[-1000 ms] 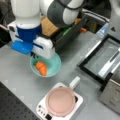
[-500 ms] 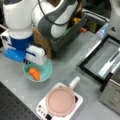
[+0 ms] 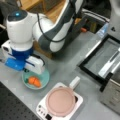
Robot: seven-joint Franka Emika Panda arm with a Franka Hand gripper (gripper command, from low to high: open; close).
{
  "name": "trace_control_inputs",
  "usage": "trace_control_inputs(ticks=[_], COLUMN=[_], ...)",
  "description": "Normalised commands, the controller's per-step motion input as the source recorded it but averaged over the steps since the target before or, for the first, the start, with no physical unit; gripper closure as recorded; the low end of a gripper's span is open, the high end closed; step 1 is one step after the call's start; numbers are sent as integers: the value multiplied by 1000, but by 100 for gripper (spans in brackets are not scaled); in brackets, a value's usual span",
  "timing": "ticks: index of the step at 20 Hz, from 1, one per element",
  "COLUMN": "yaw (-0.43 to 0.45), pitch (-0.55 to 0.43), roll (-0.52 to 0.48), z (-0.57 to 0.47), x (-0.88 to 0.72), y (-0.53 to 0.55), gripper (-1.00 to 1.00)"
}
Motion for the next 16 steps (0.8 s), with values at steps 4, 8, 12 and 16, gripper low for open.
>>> trace_control_inputs(ticks=[4, 8, 12, 16], yaw=[174, 197, 172, 145], pitch=[40, 37, 66, 76], roll=[-81, -40, -38, -54], z=[-144, -41, 16, 36], x=[218, 182, 129, 107], y=[-88, -60, -45, -45], gripper=[100, 100, 100, -100])
